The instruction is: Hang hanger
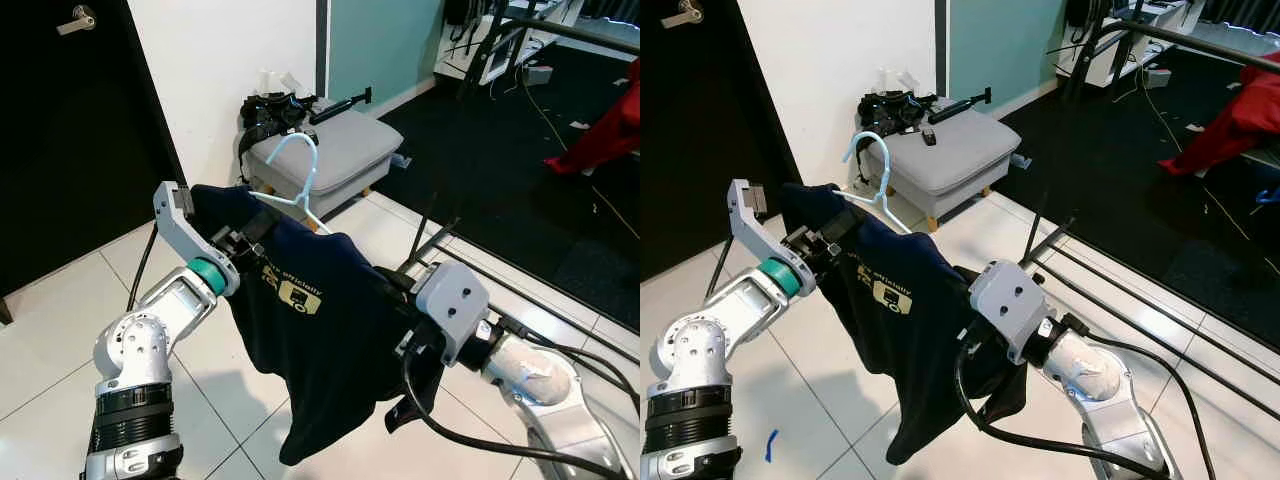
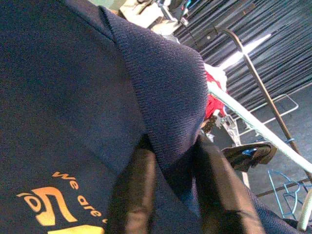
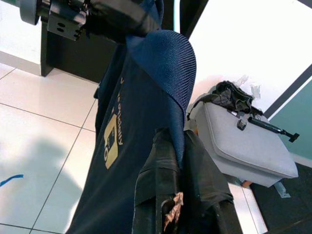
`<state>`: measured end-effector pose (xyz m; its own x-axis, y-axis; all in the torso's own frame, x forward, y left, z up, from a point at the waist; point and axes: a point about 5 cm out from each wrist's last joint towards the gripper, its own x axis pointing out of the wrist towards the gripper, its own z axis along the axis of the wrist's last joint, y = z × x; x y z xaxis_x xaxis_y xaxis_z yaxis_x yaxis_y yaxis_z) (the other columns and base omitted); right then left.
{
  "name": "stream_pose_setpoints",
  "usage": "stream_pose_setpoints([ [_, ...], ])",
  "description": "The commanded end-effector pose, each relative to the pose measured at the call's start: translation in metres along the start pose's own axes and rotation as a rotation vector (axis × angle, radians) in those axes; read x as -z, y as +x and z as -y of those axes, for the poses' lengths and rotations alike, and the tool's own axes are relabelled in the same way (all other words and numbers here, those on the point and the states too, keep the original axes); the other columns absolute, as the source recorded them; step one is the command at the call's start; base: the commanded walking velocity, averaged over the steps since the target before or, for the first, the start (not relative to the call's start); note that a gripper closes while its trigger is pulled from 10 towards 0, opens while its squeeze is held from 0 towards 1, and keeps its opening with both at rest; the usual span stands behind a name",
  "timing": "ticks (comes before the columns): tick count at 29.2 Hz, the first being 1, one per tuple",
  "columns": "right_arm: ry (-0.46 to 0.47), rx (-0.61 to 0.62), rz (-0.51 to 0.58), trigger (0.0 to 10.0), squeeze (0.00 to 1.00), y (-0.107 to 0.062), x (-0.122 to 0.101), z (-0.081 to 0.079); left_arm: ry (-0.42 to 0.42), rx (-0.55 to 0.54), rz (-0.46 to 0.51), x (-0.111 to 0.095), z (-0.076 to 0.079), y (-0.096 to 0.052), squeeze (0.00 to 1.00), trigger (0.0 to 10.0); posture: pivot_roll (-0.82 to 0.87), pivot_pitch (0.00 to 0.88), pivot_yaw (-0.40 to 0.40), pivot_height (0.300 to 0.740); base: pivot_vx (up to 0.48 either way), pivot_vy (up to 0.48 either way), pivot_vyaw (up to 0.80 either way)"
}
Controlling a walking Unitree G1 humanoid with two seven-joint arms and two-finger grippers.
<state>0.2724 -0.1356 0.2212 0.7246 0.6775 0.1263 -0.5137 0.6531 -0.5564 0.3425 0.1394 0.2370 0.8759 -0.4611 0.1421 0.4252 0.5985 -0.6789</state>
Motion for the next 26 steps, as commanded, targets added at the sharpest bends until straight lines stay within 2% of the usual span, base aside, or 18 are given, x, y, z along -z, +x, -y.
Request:
stream_pose_setpoints([
  [1, -0.01, 0.005, 0.049, 10.0, 0.0, 0.001, -0.008, -0.002, 0.024, -0.022, -0.004, 0.0, -0.001, -0.002, 0.0, 0.0, -0.29, 0.123, 0.124, 0.74, 0.0, 0.0, 0.0],
  [5, -0.008, 0.007, 0.051, 10.0, 0.0, 0.001, -0.008, -0.003, 0.072, -0.062, -0.016, 0.001, -0.004, -0.002, 0.0, 0.0, -0.29, 0.123, 0.126, 0.74, 0.0, 0.0, 0.0],
  [8, -0.012, 0.013, 0.04, 10.0, 0.0, 0.0, -0.006, -0.001, 0.253, -0.234, 0.007, -0.006, -0.016, -0.001, 0.0, 0.0, -0.29, 0.127, 0.129, 0.74, 0.0, 0.0, 0.0],
  [9, -0.012, 0.013, 0.04, 10.0, 0.0, 0.0, -0.006, -0.001, 0.253, -0.234, 0.007, -0.006, -0.016, -0.001, 0.0, 0.0, -0.29, 0.127, 0.129, 0.74, 0.0, 0.0, 0.0],
  [10, -0.017, 0.014, 0.023, 10.0, 0.0, -0.003, -0.004, 0.0, 0.348, -0.326, 0.041, -0.012, -0.022, -0.003, 0.0, 0.0, -0.29, 0.128, 0.129, 0.74, 0.0, 0.0, 0.0],
  [11, -0.017, 0.014, 0.023, 10.0, 0.0, -0.003, -0.004, 0.0, 0.348, -0.326, 0.041, -0.012, -0.022, -0.003, 0.0, 0.0, -0.29, 0.128, 0.129, 0.74, 0.0, 0.0, 0.0],
  [12, -0.026, 0.013, 0.0, 10.0, 0.0, -0.007, 0.0, 0.001, 0.456, -0.399, 0.074, -0.018, -0.025, -0.004, 0.0, 0.0, -0.29, 0.131, 0.128, 0.74, 0.0, 0.0, 0.0],
  [13, -0.026, 0.013, 0.0, 10.0, 0.0, -0.007, 0.0, 0.001, 0.456, -0.399, 0.074, -0.018, -0.025, -0.004, 0.0, 0.0, -0.29, 0.131, 0.128, 0.74, 0.0, 0.0, 0.0],
  [14, -0.04, 0.008, -0.05, 10.0, 0.0, -0.016, 0.007, 0.003, 0.585, -0.48, 0.121, -0.026, -0.027, -0.007, 0.0, 0.3, -0.29, 0.132, 0.127, 0.74, 0.0, 0.0, 0.0],
  [17, -0.05, 0.003, -0.083, 10.0, 0.0, -0.022, 0.012, 0.004, 0.664, -0.524, 0.153, -0.031, -0.028, -0.009, 0.0, 0.3, -0.29, 0.132, 0.127, 0.74, 0.0, 0.0, 0.0],
  [18, -0.067, 0.002, -0.134, 10.0, 0.0, -0.032, 0.019, 0.006, 0.735, -0.581, 0.183, -0.036, -0.029, -0.012, 0.0, 7.5, -0.29, 0.136, 0.127, 0.74, 0.0, 0.0, 0.0],
  [19, -0.067, 0.002, -0.134, 10.0, 0.0, -0.032, 0.019, 0.006, 0.735, -0.581, 0.183, -0.036, -0.029, -0.012, 0.0, 7.5, -0.29, 0.136, 0.127, 0.74, 0.0, 0.0, 0.0],
  [20, -0.091, 0.022, -0.197, 10.0, 0.0, -0.046, 0.027, 0.011, 0.794, -0.644, 0.198, -0.041, -0.031, -0.015, 0.0, 3.3, -0.29, 0.139, 0.131, 0.74, 0.0, 0.0, 0.0],
  [21, -0.091, 0.022, -0.197, 10.0, 0.0, -0.046, 0.027, 0.011, 0.794, -0.644, 0.198, -0.041, -0.031, -0.015, 0.0, 3.3, -0.29, 0.139, 0.131, 0.74, 0.0, 0.0, 0.0],
  [22, -0.111, 0.055, -0.239, 10.0, 0.0, -0.056, 0.031, 0.017, 0.847, -0.683, 0.195, -0.044, -0.033, -0.017, 0.0, 1.6, -0.29, 0.14, 0.135, 0.74, 0.0, 0.0, 0.0],
  [23, -0.111, 0.055, -0.239, 10.0, 0.0, -0.056, 0.031, 0.017, 0.847, -0.683, 0.195, -0.044, -0.033, -0.017, 0.0, 1.6, -0.29, 0.14, 0.135, 0.74, 0.0, 0.0, 0.0],
  [24, -0.124, 0.078, -0.265, 10.0, 0.0, -0.063, 0.033, 0.021, 0.882, -0.707, 0.193, -0.046, -0.034, -0.019, 0.0, 0.5, -0.29, 0.14, 0.135, 0.74, 0.0, 0.0, 0.0],
  [26, -0.124, 0.078, -0.265, 10.0, 0.0, -0.063, 0.033, 0.021, 0.882, -0.707, 0.193, -0.046, -0.034, -0.019, 0.0, 0.5, -0.29, 0.14, 0.135, 0.74, 0.0, 0.0, 0.0],
])
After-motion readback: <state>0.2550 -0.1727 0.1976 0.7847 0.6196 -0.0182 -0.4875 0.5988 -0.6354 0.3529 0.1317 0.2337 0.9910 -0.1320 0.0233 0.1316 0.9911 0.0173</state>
